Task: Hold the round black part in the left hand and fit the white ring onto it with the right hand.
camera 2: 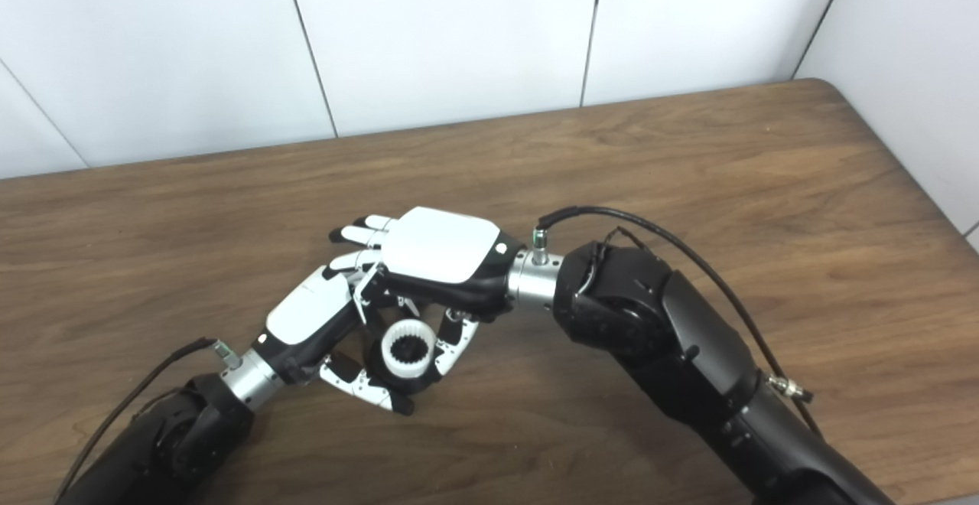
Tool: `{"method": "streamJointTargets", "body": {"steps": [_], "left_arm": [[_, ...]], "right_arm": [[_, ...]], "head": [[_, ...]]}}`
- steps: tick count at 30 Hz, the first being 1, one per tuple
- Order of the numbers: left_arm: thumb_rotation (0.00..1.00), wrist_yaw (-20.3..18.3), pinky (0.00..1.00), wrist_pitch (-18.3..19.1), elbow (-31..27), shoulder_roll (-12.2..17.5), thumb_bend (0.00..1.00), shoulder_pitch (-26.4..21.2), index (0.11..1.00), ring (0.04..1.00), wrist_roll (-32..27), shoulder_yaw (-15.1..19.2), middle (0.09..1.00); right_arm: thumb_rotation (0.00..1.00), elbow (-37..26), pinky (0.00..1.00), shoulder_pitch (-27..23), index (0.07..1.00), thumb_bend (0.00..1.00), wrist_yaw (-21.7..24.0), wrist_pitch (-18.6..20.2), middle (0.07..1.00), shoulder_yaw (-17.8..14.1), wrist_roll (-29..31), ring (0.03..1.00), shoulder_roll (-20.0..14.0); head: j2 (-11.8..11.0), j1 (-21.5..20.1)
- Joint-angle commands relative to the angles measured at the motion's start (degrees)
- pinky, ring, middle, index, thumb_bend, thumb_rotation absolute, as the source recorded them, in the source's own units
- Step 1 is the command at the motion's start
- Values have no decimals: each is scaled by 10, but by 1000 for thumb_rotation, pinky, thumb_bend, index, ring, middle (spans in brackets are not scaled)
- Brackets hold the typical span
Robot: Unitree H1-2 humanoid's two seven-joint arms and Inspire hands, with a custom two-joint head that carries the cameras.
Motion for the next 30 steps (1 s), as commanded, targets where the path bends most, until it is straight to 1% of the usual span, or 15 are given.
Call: {"method": "streamJointTargets", "body": {"steps": [1, 7, 16, 19, 23, 27, 30], "left_arm": [[53, -13, 1000, 2, -5, -1, 524, 3, 483, 925, 16, -10, 743], [53, -8, 1000, 2, -3, 1, 524, 4, 483, 921, 17, -13, 729], [53, -13, 1000, 2, -2, -3, 524, 5, 483, 920, 15, -10, 756], [53, -9, 1000, 2, -2, -3, 524, 4, 483, 916, 15, -13, 769], [53, -16, 1000, 3, -3, -5, 524, 6, 483, 917, 13, -9, 768], [53, -13, 1000, 2, -3, -5, 524, 6, 483, 917, 14, -10, 765], [53, -20, 1000, 3, -8, -6, 524, 8, 483, 921, 17, -6, 773]], "right_arm": [[139, -3, 1000, -16, 483, 526, -17, -12, 899, -4, 1, 1000, 3], [138, -2, 1000, -23, 483, 526, -15, -12, 894, -5, -10, 1000, 2], [136, 10, 1000, -39, 484, 526, -18, -17, 884, -13, -8, 1000, -1], [135, 14, 1000, -43, 483, 526, -19, -19, 879, -15, -6, 1000, -1], [135, 19, 1000, -47, 484, 526, -21, -21, 880, -16, -7, 1000, 0], [135, 24, 1000, -49, 484, 526, -21, -21, 883, -15, -8, 1000, 1], [136, 28, 1000, -48, 484, 526, -21, -24, 880, -12, -8, 1000, 1]], "head": [[0, 0], [-2, -1], [-4, -2], [-3, -1], [-2, -1], [-2, -1], [0, 0]]}}
